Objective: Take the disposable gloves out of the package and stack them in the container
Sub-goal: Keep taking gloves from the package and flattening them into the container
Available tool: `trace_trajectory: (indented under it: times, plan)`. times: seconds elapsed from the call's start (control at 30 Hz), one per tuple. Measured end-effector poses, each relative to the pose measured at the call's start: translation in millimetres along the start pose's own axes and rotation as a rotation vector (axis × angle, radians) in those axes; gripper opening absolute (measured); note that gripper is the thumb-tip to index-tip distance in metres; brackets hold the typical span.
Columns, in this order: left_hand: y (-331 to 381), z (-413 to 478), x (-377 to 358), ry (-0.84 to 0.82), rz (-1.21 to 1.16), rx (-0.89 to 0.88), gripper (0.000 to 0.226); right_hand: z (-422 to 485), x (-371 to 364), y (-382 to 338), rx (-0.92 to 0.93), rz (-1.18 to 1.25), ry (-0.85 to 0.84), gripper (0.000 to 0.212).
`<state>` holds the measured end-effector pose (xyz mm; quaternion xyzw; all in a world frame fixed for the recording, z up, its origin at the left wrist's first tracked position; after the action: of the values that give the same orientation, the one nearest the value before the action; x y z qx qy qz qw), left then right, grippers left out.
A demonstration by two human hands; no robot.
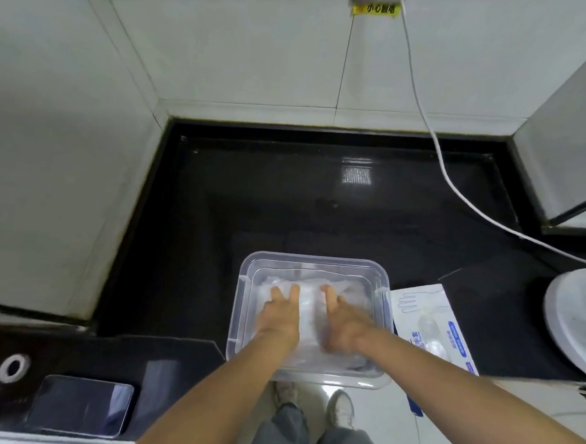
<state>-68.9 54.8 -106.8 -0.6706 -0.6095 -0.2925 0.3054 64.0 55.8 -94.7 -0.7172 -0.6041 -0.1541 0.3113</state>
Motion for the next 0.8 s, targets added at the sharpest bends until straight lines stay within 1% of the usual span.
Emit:
trace_trajectory:
  times: [0.07, 0.13, 0.23, 0.3, 0.33, 0.37, 0.4, 0.47, 0.5, 0.57, 0.63, 0.73, 0.77, 0.8]
  plan:
    - [-7, 3, -6, -0.012, -0.013, 0.019, 0.104, 2, -3, 0, 0.001, -0.020, 0.013, 0.109]
    - [-10, 5, -8, -0.035, 0.001, 0.021, 0.115, 2, -6, -2, -0.002, -0.027, 0.011, 0.107]
    - [-10, 4, -6, -0.061, 0.013, 0.011, 0.114, 4, -6, -4, 0.017, -0.025, -0.041, 0.108]
    - [-10, -2, -2, -0.071, -0.003, 0.006, 0.107, 2, 1, -3, 0.075, 0.041, -0.038, 0.109]
    - [-9, -7, 1, -0.062, -0.008, 0.007, 0.099, -2, 8, -2, 0.131, 0.101, -0.002, 0.102]
    - [-8, -11, 5, -0.032, -0.002, 0.013, 0.089, -6, 17, -2, 0.221, 0.178, 0.057, 0.087]
    - [-5, -16, 10, 0.036, 0.019, 0.023, 0.079, -14, 29, -1, 0.332, 0.276, 0.141, 0.066]
    - [1, -25, 26, 0.240, 0.029, 0.054, 0.058, -33, 54, 2, 0.537, 0.467, 0.355, 0.027]
    - [8, -32, 36, 0.336, -0.011, 0.054, 0.049, -41, 65, 10, 0.598, 0.539, 0.457, 0.016]
    - [26, -47, 55, 0.468, -0.144, 0.017, 0.032, -55, 81, 32, 0.576, 0.628, 0.574, 0.012]
    - [49, -62, 72, 0.530, -0.244, -0.047, 0.022, -62, 88, 62, 0.449, 0.631, 0.609, 0.011]
    - [91, -78, 84, 0.537, -0.271, -0.210, 0.017, -70, 83, 116, 0.261, 0.549, 0.586, 0.015]
    - [108, -83, 84, 0.510, -0.274, -0.265, 0.018, -74, 78, 135, 0.220, 0.519, 0.548, 0.016]
    - [122, -85, 81, 0.478, -0.272, -0.308, 0.020, -78, 71, 148, 0.177, 0.488, 0.474, 0.015]
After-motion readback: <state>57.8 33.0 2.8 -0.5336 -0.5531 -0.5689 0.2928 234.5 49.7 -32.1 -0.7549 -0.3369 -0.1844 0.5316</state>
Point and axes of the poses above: each hand's wrist, its own z-axis towards the middle knuckle, its own x-axis out of the back of the hand, y = z × x, the point moved 2 cm from there along z, towards the middle knuckle, and after that the axes turned 15 degrees about z, right-handed, at the moved point
